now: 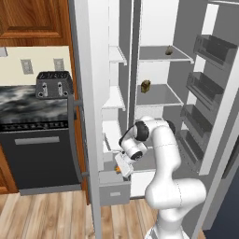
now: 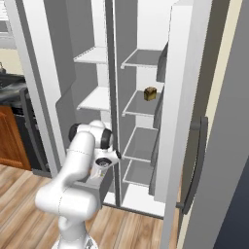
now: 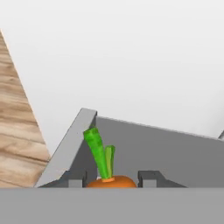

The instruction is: Take the carrot and garlic from the fridge shelf and place them in the freezer drawer to begin freezing them.

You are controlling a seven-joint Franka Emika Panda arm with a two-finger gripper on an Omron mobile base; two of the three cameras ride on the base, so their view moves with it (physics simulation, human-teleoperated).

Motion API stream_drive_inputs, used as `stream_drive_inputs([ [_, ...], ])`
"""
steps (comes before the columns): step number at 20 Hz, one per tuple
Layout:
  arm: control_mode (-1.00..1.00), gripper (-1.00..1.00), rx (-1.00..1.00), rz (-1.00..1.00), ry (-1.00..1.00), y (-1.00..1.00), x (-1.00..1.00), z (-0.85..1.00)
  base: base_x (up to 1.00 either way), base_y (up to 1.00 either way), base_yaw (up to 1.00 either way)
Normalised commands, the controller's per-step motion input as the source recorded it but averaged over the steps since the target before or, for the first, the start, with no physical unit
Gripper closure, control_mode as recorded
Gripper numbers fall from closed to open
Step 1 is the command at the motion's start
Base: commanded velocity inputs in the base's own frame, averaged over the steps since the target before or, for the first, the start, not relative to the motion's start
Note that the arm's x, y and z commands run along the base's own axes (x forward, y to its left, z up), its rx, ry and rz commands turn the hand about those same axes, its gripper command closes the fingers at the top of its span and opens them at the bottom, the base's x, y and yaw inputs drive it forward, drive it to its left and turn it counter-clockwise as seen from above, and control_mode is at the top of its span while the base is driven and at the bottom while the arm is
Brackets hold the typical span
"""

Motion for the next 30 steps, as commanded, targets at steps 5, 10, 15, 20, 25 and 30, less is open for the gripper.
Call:
stream_drive_inputs([
  [5, -1.0, 1.0, 0.0, -0.11, 0.09, 0.0, 0.19, -0.25, 0.0, 0.0, 0.0],
  [10, -1.0, 1.0, 0.0, -0.13, 0.1, 0.1, 0.09, -0.31, 0.0, 0.0, 0.0],
  [15, -1.0, 1.0, 0.0, -0.11, 0.08, 0.12, 0.09, -0.4, 0.0, 0.0, 0.0],
  [20, -1.0, 1.0, -0.02, -0.06, 0.05, 0.14, 0.01, -0.57, 0.0, 0.0, 0.0],
  [25, -1.0, -1.0, -0.01, -0.04, 0.02, 0.09, -0.05, -0.54, 0.0, 0.0, 0.0],
  [30, -1.0, -1.0, 0.0, -0.01, 0.0, 0.03, -0.17, -0.13, 0.0, 0.0, 0.0],
])
